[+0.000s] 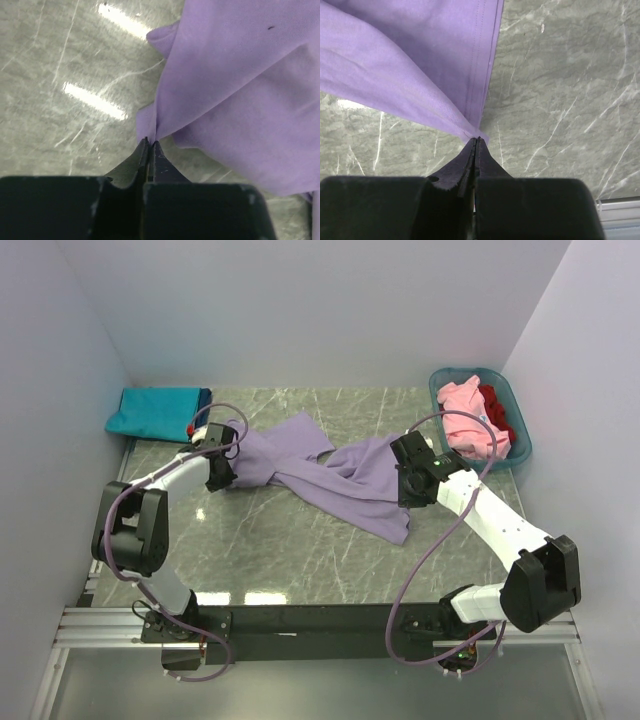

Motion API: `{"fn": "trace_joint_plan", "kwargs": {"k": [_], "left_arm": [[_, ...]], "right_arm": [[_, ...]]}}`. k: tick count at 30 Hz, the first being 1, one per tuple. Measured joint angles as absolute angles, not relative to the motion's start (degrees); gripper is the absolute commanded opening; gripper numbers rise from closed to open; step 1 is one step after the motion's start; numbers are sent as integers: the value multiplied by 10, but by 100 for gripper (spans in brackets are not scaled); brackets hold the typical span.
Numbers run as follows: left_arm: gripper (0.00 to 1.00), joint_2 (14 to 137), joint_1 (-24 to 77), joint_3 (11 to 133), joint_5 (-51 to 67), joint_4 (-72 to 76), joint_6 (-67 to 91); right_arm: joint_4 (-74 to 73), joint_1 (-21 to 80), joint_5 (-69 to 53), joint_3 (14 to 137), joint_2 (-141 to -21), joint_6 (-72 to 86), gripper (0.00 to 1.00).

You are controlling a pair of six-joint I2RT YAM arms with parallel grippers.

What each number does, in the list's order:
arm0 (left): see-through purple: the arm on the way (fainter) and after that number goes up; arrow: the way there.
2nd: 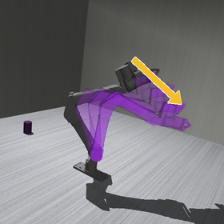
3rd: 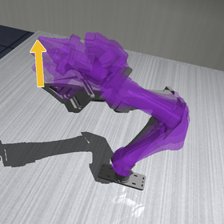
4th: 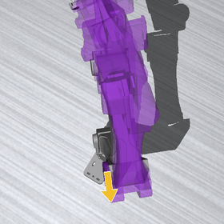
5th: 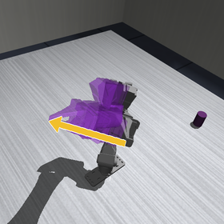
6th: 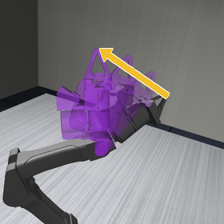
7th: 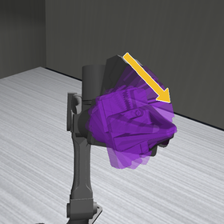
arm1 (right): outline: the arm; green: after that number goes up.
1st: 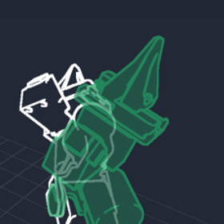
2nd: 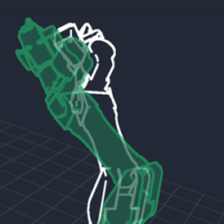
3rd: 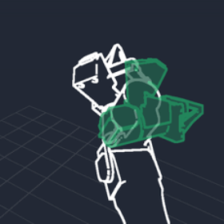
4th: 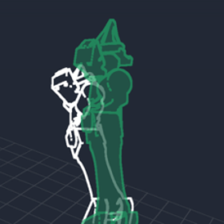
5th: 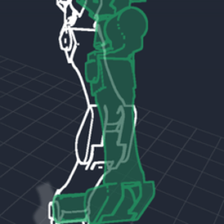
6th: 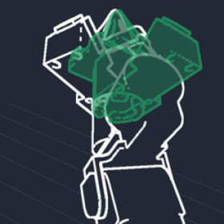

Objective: Fold and stack the t-shirts
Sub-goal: Flatten the tshirt out

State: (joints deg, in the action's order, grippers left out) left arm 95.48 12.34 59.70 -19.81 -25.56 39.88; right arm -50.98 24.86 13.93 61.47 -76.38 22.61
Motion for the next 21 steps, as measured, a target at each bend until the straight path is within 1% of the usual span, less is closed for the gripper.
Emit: {"fn": "trace_joint_plan", "kwargs": {"k": [2, 4, 5, 12, 15, 19, 20, 21], "left_arm": [[1, 950, 123, 602, -196, -273, 397], [4, 932, 123, 603, -184, -295, 398], [7, 914, 123, 603, -172, -308, 399], [8, 703, 108, 558, -38, -324, 428], [9, 656, 67, 516, -6, -321, 432], [15, 678, -40, 438, 41, -303, 433], [23, 688, -59, 421, 49, -302, 434], [26, 696, -73, 402, 57, -300, 435]], "right_arm": [[-510, 249, 141, 615, -764, 226, 0], [-510, 249, 142, 615, -763, 226, 0], [-510, 249, 142, 615, -762, 226, 0], [-512, 249, 146, 615, -761, 226, 0], [-512, 249, 146, 615, -760, 226, 0], [-513, 249, 145, 615, -760, 226, 0], [-513, 249, 145, 615, -760, 226, 0], [-513, 249, 145, 615, -760, 226, 0]]}}
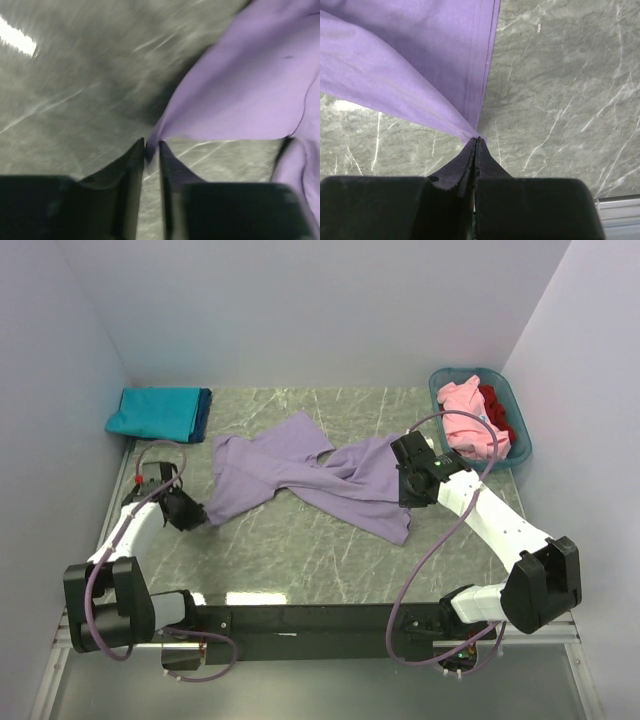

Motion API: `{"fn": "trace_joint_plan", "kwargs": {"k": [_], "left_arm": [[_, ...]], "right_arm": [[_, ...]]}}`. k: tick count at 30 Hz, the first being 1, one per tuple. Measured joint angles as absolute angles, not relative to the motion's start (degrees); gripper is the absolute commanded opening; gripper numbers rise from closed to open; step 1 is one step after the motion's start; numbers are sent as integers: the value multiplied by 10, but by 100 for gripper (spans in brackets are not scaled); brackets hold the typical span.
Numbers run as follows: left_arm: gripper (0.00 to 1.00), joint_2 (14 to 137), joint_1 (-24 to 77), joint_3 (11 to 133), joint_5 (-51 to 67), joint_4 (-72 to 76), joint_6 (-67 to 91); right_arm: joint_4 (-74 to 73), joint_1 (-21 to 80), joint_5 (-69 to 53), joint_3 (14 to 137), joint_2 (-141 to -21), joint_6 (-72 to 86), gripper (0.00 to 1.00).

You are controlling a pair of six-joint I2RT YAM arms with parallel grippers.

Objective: Fold and stack the t-shirts
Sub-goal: Flatten the tshirt out

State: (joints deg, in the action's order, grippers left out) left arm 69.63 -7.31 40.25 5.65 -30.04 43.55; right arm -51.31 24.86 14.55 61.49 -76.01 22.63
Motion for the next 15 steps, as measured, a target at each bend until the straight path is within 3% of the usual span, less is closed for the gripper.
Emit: {"fn": "trace_joint_plan", "kwargs": {"k": [1, 2, 5, 11, 15], "left_arm": [[32, 700, -82, 389, 64, -302, 439], [49, 701, -88, 377, 69, -304, 440], [69, 690, -99, 364, 75, -307, 445], [72, 637, -105, 365, 41, -307, 430], [64, 645, -104, 371, 27, -307, 409]], "right_arm": [[-513, 249, 145, 615, -760, 226, 0], [-514, 249, 145, 615, -760, 226, 0], [-515, 249, 145, 615, -758, 226, 0], [-515, 249, 144, 615, -756, 226, 0], [-514, 249, 139, 615, -756, 226, 0]]}}
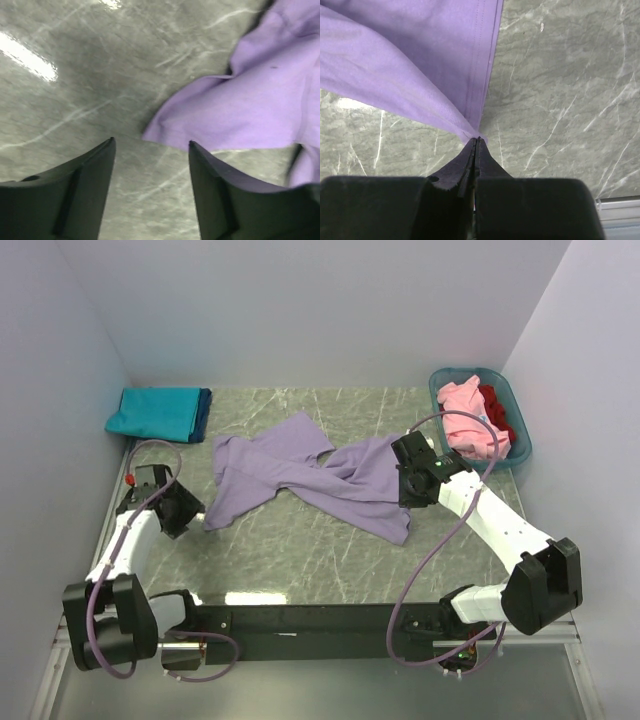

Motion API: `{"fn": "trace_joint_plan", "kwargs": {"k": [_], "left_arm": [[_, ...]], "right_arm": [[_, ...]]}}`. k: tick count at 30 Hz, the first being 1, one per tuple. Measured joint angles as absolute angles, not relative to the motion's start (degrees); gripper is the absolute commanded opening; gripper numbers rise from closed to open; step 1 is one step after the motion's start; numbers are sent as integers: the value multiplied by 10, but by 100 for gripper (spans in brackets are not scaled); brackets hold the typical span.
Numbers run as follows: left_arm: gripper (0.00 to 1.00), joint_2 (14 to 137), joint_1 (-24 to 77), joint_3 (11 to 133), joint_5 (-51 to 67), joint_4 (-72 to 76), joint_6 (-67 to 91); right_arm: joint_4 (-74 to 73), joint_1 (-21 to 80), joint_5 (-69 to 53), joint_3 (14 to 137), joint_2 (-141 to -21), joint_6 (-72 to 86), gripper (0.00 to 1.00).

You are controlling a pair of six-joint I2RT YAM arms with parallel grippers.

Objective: Fold and stack the t-shirts
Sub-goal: Flatten the tshirt out

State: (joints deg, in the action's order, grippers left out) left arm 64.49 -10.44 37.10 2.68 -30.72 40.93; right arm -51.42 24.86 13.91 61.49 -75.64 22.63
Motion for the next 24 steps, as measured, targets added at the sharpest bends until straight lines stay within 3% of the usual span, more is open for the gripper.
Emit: {"fn": "trace_joint_plan", "kwargs": {"k": [5, 12, 24], "left_arm": [[57, 694, -87, 379, 0, -308, 390], [56, 785, -32, 417, -38, -312, 375], [44, 840, -6, 442, -73, -327, 362]], "right_arm": [[-514, 249, 134, 615, -756, 226, 0], [-510, 249, 128, 615, -756, 226, 0], [-505, 249, 126, 615, -748, 224, 0]]}}
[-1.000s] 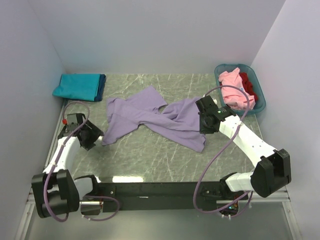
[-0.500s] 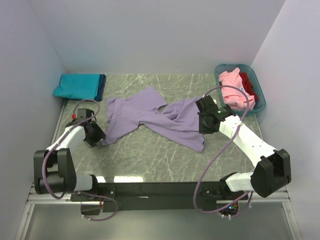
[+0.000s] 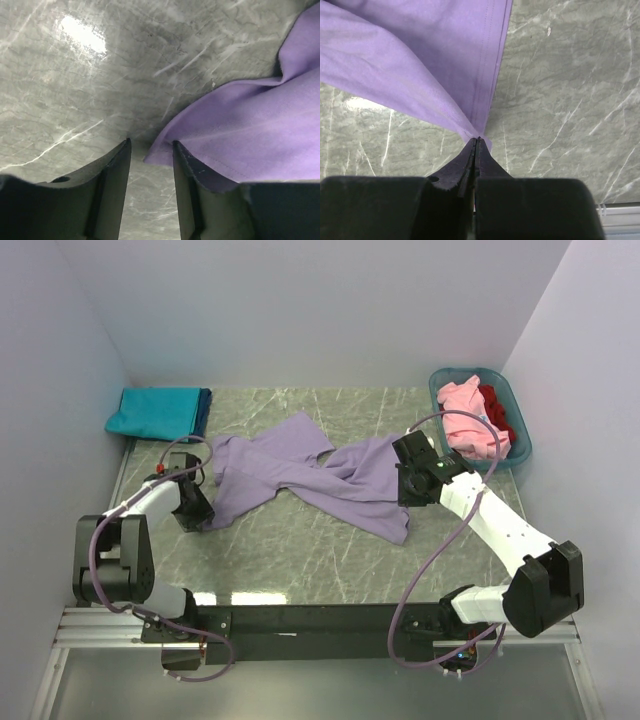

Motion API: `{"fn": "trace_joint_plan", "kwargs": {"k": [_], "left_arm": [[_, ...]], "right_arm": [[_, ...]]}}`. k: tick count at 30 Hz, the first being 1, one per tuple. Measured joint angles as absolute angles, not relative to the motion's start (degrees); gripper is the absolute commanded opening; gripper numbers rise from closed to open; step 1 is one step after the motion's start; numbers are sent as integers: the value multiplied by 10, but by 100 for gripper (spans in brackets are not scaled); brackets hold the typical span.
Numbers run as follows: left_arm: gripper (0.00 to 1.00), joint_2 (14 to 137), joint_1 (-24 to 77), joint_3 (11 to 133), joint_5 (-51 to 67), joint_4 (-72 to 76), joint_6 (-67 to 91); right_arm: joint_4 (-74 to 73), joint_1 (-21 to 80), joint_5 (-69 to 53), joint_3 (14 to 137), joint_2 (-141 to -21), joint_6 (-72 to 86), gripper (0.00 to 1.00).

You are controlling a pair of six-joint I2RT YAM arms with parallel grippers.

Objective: Fold and stack the t-shirts
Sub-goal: Flatten the tshirt out

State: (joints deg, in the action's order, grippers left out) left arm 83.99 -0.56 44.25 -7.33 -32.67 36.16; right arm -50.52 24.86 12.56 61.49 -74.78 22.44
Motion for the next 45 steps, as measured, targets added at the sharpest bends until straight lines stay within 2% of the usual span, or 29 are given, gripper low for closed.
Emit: {"fn": "trace_joint_plan", "kwargs": {"k": [2, 5, 7, 10, 12, 13, 18, 21, 25, 31, 35, 40, 45], "left_arm": [[44, 842, -2, 445, -74, -329, 360], [35, 843, 10, 445, -74, -329, 360], [33, 845, 14, 445, -74, -329, 360], [21, 849, 15, 449, -70, -332, 361], [4, 849, 15, 450, -65, -332, 364], [1, 849, 15, 450, -63, -331, 366], [1, 835, 15, 455, -63, -354, 373], [1, 806, 6, 499, -71, -397, 385], [1, 777, -36, 656, -86, -431, 397], [1, 778, -84, 989, -109, -437, 412], [1, 765, -93, 1101, -115, -431, 422], [0, 689, -93, 1114, -125, -422, 424], [1, 597, -93, 1134, -152, -423, 407]], "right_arm": [[-505, 249, 126, 615, -748, 224, 0], [-505, 249, 126, 615, -748, 224, 0], [-505, 249, 126, 615, -747, 224, 0], [-505, 249, 126, 615, -747, 224, 0], [-505, 249, 126, 615, -747, 224, 0], [-505, 249, 126, 615, -747, 224, 0], [-507, 249, 135, 618, -748, 227, 0], [-523, 249, 159, 648, -759, 231, 0], [-538, 249, 204, 749, -787, 236, 0], [-533, 248, 305, 956, -825, 224, 0], [-500, 249, 375, 1039, -823, 187, 0], [-425, 249, 401, 1007, -740, 103, 0], [-379, 249, 341, 950, -592, 25, 0]]}}
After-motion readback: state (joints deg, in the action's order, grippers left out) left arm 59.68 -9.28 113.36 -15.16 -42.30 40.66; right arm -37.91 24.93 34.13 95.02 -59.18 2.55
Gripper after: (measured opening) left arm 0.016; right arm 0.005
